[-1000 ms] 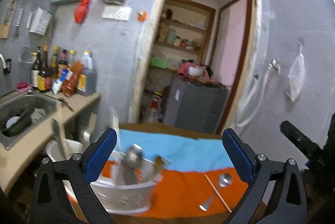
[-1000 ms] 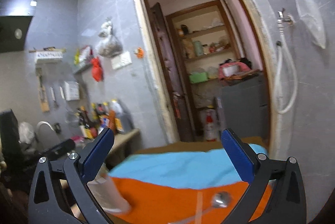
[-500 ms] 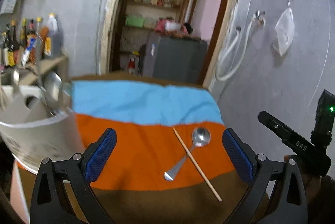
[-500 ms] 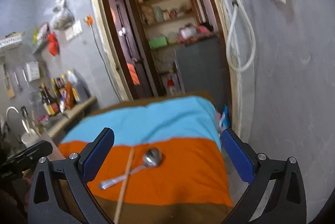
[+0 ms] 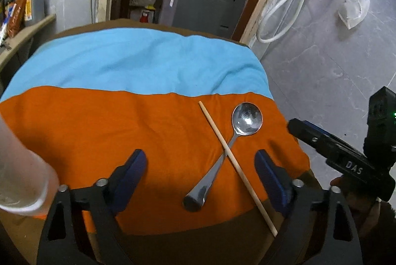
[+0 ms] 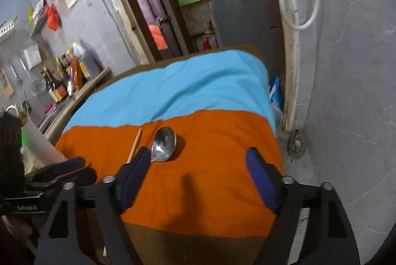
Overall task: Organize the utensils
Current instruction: 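Move both tools back over the steel spoon and chopstick on the cloth, then grasp the wooden chopstick with the left gripper while the right gripper grasps the steel spoon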
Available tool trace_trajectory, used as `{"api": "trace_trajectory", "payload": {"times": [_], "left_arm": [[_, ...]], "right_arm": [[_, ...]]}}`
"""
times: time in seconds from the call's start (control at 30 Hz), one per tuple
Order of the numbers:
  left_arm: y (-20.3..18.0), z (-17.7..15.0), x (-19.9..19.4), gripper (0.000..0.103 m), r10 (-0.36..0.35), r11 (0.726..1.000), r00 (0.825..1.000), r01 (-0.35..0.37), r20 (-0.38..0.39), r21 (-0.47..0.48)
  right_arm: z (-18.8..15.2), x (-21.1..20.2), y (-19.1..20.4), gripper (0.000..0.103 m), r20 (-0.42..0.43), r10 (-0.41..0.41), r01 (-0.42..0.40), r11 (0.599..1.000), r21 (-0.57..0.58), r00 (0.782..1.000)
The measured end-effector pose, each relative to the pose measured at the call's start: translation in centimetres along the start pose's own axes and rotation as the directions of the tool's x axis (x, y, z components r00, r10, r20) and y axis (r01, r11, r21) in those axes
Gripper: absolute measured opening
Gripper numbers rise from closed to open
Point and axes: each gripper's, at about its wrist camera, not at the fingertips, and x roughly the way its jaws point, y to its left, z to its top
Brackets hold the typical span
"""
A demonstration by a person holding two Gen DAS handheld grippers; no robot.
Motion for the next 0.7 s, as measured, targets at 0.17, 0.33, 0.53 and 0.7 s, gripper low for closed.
{"api": "trace_trajectory", "payload": {"times": [0.17, 0.33, 0.53, 0.7], "left_arm": [[0.1, 0.6, 1.4, 0.057, -0.042, 0.999, 0.998, 0.042, -0.044, -0.013], [-0.1, 1.3, 2.6, 0.041, -0.099, 0.995, 0.992, 0.098, -0.075, -0.018], [-0.2, 2.4, 3.4, 0.019, -0.105, 0.994, 0.989, 0.103, -0.106, -0.027], [-0.9, 3.1, 4.8, 0.013, -0.084, 0.996, 0.986, 0.086, -0.143, 0.01]], "right_arm": [[0.7, 2.4, 0.7, 0.044, -0.075, 0.055, -0.056, 0.998, -0.021, 0.996], [1.2, 4.1, 0.7, 0.027, -0.13, 0.106, -0.108, 0.994, -0.005, 0.986], [1.4, 4.8, 0.2, 0.018, -0.154, 0.136, -0.134, 0.991, 0.019, 0.979], [1.5, 4.9, 0.3, 0.018, -0.157, 0.14, -0.137, 0.99, 0.031, 0.978]]}}
